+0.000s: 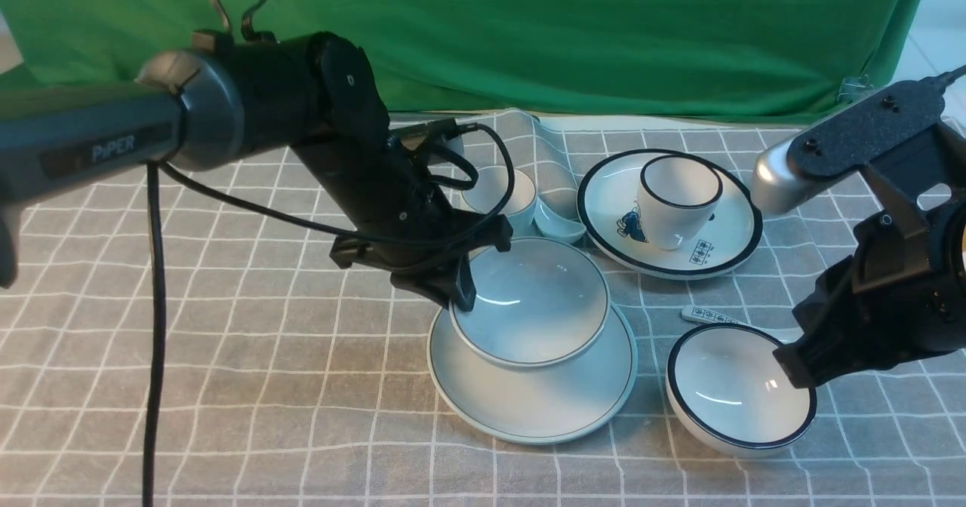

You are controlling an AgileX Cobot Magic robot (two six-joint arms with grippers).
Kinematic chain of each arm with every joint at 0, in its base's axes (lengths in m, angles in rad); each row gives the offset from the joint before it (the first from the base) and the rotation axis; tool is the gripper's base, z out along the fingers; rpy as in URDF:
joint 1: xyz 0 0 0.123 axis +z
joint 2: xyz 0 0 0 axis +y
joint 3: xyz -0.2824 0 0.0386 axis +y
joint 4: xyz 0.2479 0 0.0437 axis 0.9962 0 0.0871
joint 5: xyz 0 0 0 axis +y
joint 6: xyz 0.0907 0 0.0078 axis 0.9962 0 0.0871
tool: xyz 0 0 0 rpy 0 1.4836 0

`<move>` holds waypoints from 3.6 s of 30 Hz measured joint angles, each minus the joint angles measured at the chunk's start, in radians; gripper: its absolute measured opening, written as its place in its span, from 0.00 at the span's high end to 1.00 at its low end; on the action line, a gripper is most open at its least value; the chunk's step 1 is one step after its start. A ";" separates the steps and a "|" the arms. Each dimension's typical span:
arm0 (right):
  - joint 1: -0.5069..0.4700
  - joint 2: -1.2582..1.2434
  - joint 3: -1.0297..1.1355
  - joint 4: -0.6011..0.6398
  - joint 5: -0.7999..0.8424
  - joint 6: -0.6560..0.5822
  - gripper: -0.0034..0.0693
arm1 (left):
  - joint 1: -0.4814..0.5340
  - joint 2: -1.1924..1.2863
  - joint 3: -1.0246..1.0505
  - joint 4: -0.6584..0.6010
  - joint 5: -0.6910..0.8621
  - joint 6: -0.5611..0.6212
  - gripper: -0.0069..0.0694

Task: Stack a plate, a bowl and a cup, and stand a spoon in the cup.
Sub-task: Use the left arm to put the blue rice bowl into the blue large plate in the middle, then use the left arm to grab a blue teacup

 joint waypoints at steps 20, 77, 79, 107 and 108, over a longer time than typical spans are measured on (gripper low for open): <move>0.000 0.000 0.000 0.000 -0.035 0.000 0.86 | -0.061 0.005 0.000 0.121 -0.018 -0.086 0.88; 0.000 0.000 0.000 0.000 -0.072 0.003 0.80 | 0.059 0.113 -0.498 0.168 0.118 -0.232 0.47; 0.000 0.000 0.000 0.000 -0.072 0.003 0.80 | 0.069 0.149 -0.533 0.167 0.115 -0.232 0.45; 0.000 0.000 0.000 0.000 -0.122 0.010 0.78 | 0.074 0.345 -0.595 0.121 0.064 -0.118 0.29; 0.000 0.000 0.000 0.000 -0.122 0.010 0.78 | 0.074 0.351 -0.595 0.121 0.067 -0.117 0.31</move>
